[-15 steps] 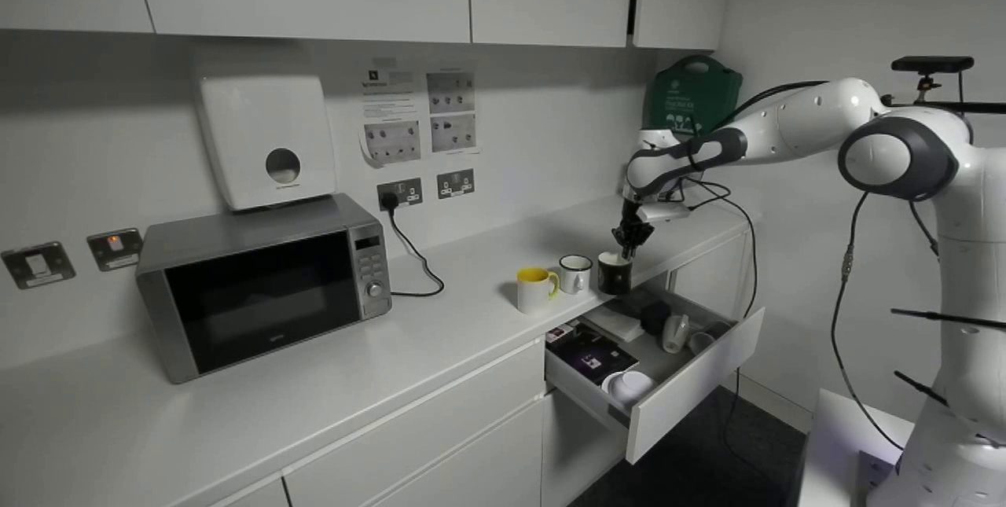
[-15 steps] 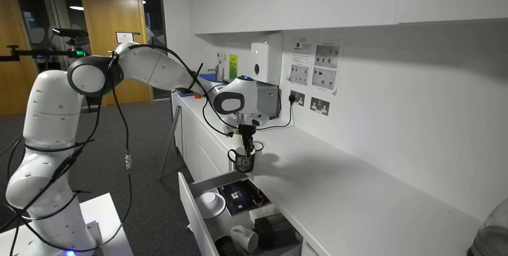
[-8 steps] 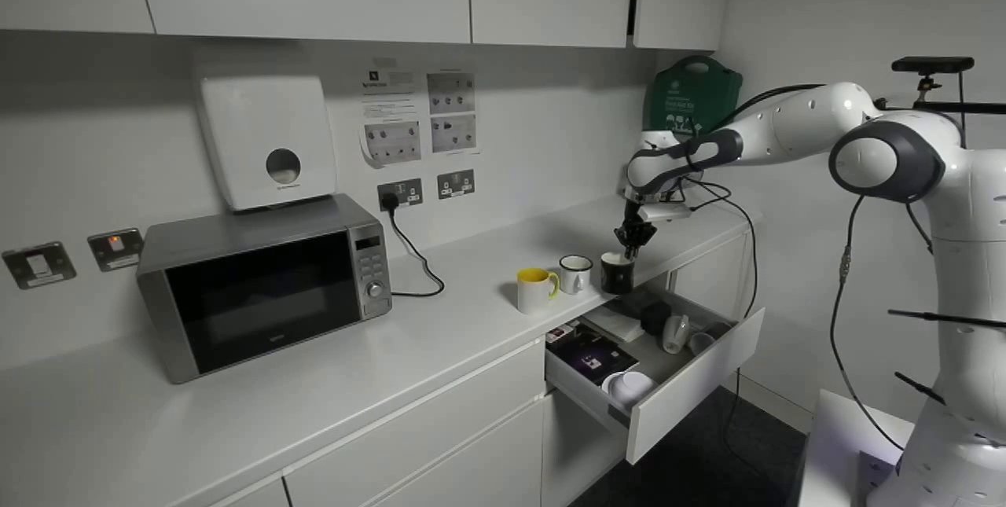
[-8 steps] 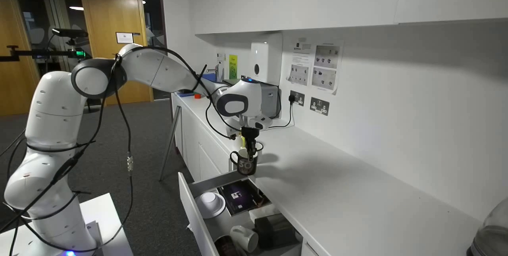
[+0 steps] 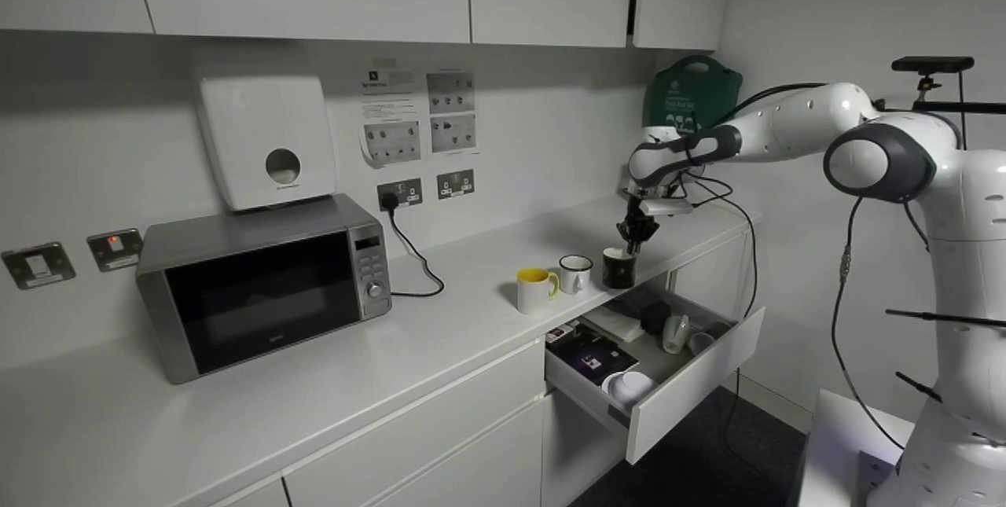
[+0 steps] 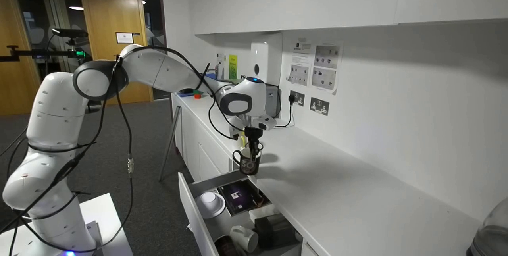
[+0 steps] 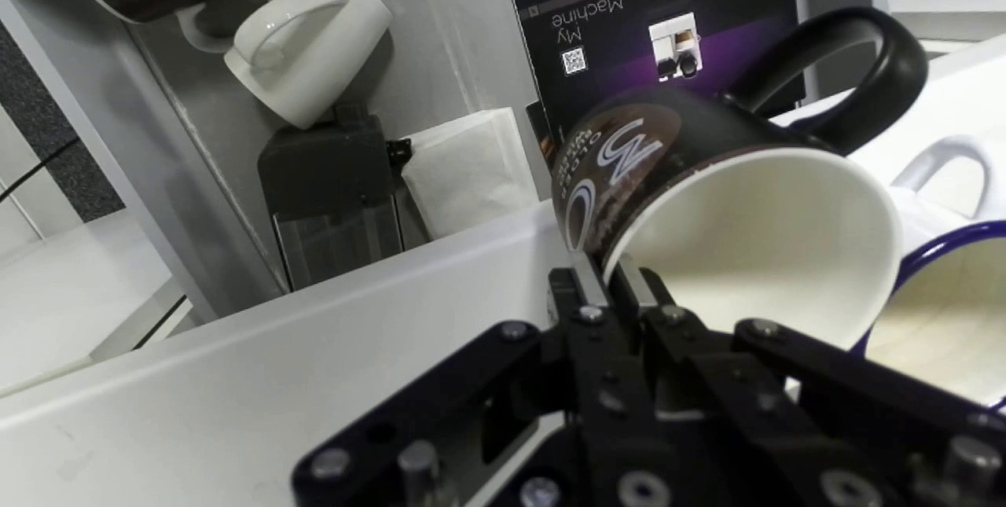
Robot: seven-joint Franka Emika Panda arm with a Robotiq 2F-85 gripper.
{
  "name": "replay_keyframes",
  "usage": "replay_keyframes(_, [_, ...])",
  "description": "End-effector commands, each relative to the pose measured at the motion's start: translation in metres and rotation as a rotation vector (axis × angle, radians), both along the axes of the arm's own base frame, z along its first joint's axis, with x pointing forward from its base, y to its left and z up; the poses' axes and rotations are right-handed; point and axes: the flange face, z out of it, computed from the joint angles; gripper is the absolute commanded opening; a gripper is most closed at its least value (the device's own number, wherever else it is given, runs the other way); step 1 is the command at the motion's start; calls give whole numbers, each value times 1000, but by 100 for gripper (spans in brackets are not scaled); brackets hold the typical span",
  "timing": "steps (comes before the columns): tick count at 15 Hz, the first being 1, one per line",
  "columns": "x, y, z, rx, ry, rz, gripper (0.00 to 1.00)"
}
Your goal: Take four mugs out of the open drawer
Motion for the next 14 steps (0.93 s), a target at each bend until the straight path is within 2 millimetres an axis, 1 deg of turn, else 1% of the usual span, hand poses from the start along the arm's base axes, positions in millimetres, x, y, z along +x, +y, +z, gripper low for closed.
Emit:
replay_keyframes(1, [10,-11,12,41,-5,15,2])
replay_keyframes(14, [31,-34,10,65,18,-9,2])
